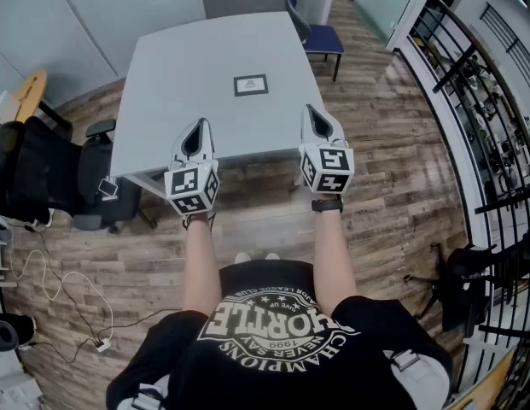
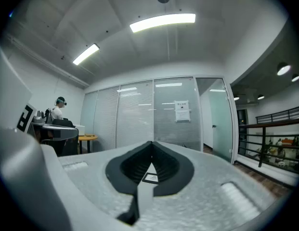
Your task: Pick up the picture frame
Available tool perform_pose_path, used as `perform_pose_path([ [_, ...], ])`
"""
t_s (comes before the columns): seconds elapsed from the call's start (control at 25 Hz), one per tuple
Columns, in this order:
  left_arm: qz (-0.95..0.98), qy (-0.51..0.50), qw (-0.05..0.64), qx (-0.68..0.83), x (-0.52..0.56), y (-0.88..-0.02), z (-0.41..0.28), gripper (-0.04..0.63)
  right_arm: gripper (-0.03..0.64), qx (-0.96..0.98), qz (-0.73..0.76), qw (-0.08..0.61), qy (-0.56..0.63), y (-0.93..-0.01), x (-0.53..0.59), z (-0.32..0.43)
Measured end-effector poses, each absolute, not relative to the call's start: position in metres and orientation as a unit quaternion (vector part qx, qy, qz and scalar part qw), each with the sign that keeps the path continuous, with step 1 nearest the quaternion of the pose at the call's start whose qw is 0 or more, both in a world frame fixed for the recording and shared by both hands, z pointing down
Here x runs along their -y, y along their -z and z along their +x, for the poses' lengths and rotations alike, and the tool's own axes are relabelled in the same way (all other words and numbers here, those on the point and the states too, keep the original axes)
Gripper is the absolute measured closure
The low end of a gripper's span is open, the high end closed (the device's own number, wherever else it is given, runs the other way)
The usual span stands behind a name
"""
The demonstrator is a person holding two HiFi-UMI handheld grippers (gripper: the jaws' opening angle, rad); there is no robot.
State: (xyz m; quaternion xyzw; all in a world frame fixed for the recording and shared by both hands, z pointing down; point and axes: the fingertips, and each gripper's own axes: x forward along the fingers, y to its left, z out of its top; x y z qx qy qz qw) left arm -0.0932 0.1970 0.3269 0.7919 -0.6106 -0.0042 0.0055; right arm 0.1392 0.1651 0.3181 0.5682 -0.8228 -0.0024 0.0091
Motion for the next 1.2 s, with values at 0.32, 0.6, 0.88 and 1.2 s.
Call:
perform_pose_path([
  [0.32,0.792,0.0,-0.006,0.611,-0.204,-0.329,-0.063,0.592,0.618,0.821,0.571,0.015,0.007,-0.328,-0.171,0.16],
  [0.6,0.788,-0.001,0.003,0.616,-0.202,-0.341,-0.056,0.592,0.618,0.823,0.568,0.013,0.004,-0.335,-0.164,0.177],
  [0.88,0.801,-0.008,0.004,0.599,-0.158,-0.348,-0.057,0.592,0.618,0.831,0.557,-0.007,0.015,-0.335,-0.127,0.158],
  [1.2,0.794,0.001,-0.005,0.607,-0.043,-0.341,-0.095,0.592,0.618,0.823,0.568,-0.006,0.013,-0.338,-0.019,0.115],
])
